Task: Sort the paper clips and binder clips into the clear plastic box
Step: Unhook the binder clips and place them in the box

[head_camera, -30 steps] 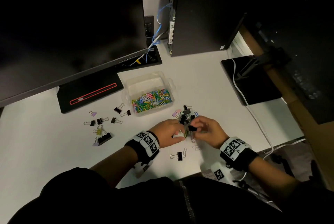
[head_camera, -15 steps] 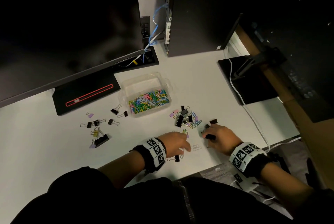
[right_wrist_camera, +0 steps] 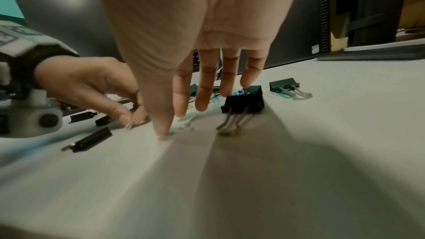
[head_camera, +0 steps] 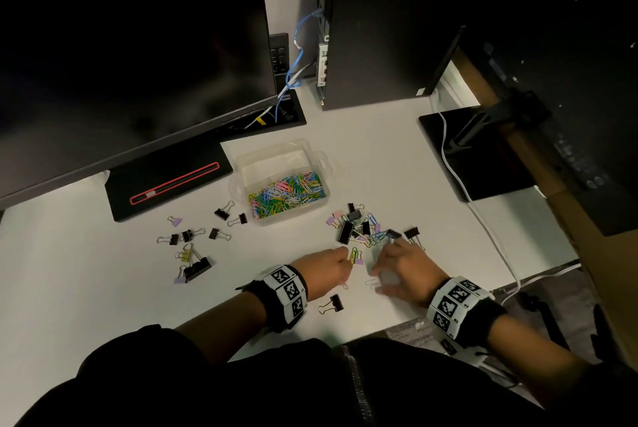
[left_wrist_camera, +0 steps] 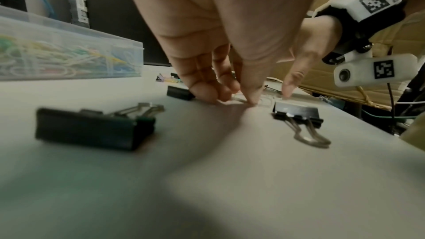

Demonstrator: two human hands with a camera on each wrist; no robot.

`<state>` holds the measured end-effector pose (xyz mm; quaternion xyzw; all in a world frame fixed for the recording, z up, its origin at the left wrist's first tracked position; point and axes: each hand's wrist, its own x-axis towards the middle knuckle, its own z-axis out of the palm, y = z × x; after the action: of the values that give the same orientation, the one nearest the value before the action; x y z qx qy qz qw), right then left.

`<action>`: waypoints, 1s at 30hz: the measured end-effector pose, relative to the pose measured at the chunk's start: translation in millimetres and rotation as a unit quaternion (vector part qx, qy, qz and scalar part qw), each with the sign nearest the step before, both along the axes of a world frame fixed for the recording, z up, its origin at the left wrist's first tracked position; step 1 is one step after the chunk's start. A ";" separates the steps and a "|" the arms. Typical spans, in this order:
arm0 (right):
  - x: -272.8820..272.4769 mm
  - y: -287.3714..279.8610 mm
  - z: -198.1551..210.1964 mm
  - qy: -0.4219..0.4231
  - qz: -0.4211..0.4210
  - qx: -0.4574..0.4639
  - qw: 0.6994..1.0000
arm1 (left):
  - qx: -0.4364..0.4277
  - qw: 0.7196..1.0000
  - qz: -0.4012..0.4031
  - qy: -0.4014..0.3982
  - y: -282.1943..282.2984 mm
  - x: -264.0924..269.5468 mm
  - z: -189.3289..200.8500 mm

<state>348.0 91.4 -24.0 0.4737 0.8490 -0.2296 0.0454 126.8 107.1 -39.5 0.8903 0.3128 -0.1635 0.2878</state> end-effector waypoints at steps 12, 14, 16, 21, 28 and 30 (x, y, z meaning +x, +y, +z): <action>-8.7 2.7 4.4 -0.047 0.032 -0.082 0.995 | 0.074 0.972 0.218 -0.052 3.3 23.5 8.0; -6.7 3.3 5.3 -0.029 0.021 -0.075 0.997 | 0.089 0.972 0.215 -0.034 5.6 27.9 6.5; -2.5 7.1 7.6 0.014 -0.013 -0.059 0.998 | 0.096 0.968 0.228 -0.035 7.5 31.3 5.9; 7.5 32.0 6.4 0.044 -0.076 0.025 0.996 | 0.063 0.958 0.274 -0.055 8.4 36.1 6.1; -2.3 55.0 7.7 0.032 -0.053 -0.037 0.997 | 0.029 0.947 0.313 -0.064 11.4 41.0 5.9; -2.2 56.9 3.7 0.023 -0.058 -0.040 0.997 | 0.023 0.941 0.329 -0.069 11.3 39.6 4.9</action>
<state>345.8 148.3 -20.4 0.5144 0.8111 -0.2768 0.0316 166.4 118.4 -34.6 0.7530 0.5713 0.0095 0.3263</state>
